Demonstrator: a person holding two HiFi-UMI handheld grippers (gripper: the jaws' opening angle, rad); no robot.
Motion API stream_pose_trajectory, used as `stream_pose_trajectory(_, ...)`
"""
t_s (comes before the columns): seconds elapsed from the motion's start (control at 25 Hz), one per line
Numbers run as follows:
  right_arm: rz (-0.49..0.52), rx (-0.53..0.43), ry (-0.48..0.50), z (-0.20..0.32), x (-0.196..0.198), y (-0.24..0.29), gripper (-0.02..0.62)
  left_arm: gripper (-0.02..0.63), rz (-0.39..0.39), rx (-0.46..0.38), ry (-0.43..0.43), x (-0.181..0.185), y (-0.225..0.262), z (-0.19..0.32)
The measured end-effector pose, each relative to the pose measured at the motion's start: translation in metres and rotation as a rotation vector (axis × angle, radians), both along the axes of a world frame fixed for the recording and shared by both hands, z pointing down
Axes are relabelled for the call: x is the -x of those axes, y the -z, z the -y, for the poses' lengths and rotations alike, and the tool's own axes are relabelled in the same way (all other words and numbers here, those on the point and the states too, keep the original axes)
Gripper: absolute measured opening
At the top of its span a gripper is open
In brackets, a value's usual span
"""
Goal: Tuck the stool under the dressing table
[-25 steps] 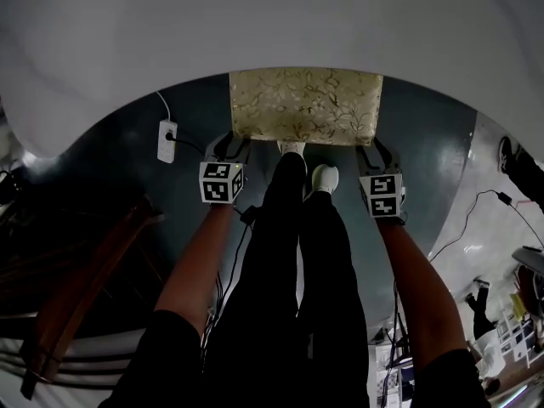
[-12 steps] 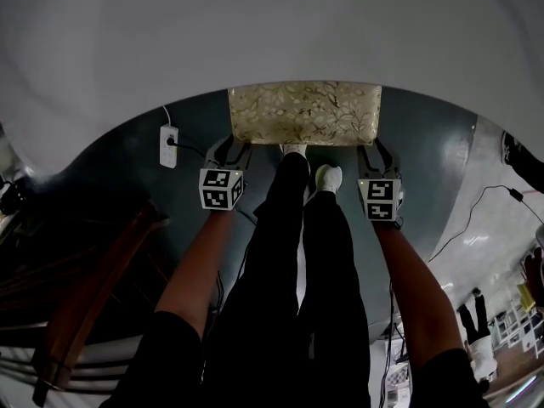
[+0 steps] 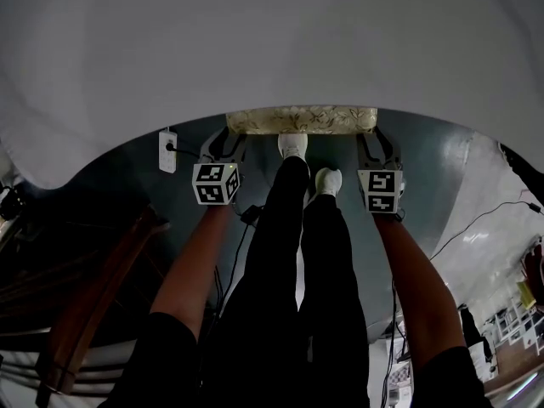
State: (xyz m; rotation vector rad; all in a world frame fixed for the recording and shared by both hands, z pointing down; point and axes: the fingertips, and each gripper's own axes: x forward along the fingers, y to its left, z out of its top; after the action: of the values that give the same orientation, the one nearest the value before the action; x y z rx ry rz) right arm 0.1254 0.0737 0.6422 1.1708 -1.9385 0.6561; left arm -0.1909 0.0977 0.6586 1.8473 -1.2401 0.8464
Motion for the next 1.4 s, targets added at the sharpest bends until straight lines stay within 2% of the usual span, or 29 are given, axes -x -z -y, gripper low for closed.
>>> stream_pose_trajectory(0.2,0.009,-0.009,0.011,0.016,0.007,0.0,0.173,0.193,-0.009,-0.014,-0.006,0.006,-0.001,0.023)
stream_pose_trajectory(0.56,0.02,-0.04,0.017,0.021,0.014,-0.001,0.175,0.193,0.0,-0.046,-0.035,0.013,0.0,0.033)
stream_pose_trajectory(0.8,0.009,-0.078,0.017,0.054,0.011,0.002,0.173,0.193,-0.029,-0.055,-0.032,0.01,0.001,0.047)
stream_pose_trajectory(1.04,0.006,-0.082,0.055,0.064,0.008,0.005,0.172,0.204,-0.016,-0.06,-0.111,0.006,0.004,0.055)
stream_pose_trajectory(1.2,0.037,-0.082,-0.01,0.064,0.003,0.007,0.172,0.207,0.004,-0.061,-0.147,0.002,0.007,0.057)
stream_pose_trajectory(1.4,0.032,-0.094,-0.028,0.067,-0.002,0.008,0.172,0.207,0.017,-0.084,-0.121,-0.003,0.01,0.06)
